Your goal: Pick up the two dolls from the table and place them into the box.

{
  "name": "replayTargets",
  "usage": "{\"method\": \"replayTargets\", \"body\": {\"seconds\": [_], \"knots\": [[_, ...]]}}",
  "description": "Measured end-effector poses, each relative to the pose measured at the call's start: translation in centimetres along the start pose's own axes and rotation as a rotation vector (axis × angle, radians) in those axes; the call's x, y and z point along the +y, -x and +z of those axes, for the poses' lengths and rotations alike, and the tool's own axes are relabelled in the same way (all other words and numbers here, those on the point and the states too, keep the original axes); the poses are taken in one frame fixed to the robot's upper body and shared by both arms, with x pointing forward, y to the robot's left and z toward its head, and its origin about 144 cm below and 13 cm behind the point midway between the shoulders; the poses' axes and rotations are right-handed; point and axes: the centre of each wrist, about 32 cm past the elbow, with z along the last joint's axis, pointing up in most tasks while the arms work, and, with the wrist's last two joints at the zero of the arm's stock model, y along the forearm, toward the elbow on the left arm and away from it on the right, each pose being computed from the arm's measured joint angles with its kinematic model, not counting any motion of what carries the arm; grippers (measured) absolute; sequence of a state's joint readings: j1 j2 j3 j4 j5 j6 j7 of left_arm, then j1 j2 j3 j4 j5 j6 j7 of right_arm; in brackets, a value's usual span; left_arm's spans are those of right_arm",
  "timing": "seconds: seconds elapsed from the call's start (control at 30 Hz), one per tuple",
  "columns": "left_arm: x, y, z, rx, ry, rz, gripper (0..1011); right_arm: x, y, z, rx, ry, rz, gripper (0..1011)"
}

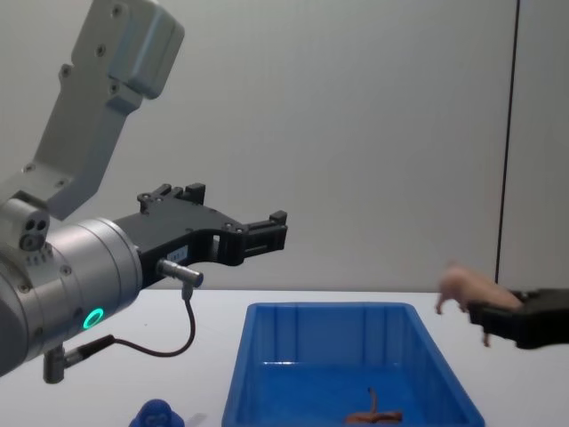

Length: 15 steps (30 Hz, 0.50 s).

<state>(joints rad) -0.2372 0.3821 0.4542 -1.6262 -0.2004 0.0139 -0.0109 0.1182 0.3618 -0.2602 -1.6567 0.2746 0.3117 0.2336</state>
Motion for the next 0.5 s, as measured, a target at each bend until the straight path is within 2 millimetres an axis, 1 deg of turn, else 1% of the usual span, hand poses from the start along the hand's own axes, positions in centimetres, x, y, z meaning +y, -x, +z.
{"method": "replayTargets", "body": {"seconds": [0.13,0.3,0.37,0.4,0.43,0.47,0.5], "knots": [[0.0,0.0,0.0,0.000,0.000,0.000,1003,0.7,0.4,1.0,-0.006,-0.002,0.059,368],[0.0,0.0,0.0,0.000,0.000,0.000,1003,1.8,0.8,1.6,0.001,0.013,0.111,369],[0.0,0.0,0.0,0.000,0.000,0.000,1003,2.3,1.0,1.8,0.006,0.024,0.135,417],[0.0,0.0,0.0,0.000,0.000,0.000,1003,2.6,1.1,1.9,0.009,0.027,0.142,417],[0.0,0.0,0.0,0.000,0.000,0.000,1003,2.7,1.1,1.9,0.010,0.030,0.150,475],[0.0,0.0,0.0,0.000,0.000,0.000,1003,2.9,1.2,2.0,0.011,0.032,0.156,490],[0.0,0.0,0.0,0.000,0.000,0.000,1003,3.2,1.3,2.1,0.014,0.035,0.166,536]]}}
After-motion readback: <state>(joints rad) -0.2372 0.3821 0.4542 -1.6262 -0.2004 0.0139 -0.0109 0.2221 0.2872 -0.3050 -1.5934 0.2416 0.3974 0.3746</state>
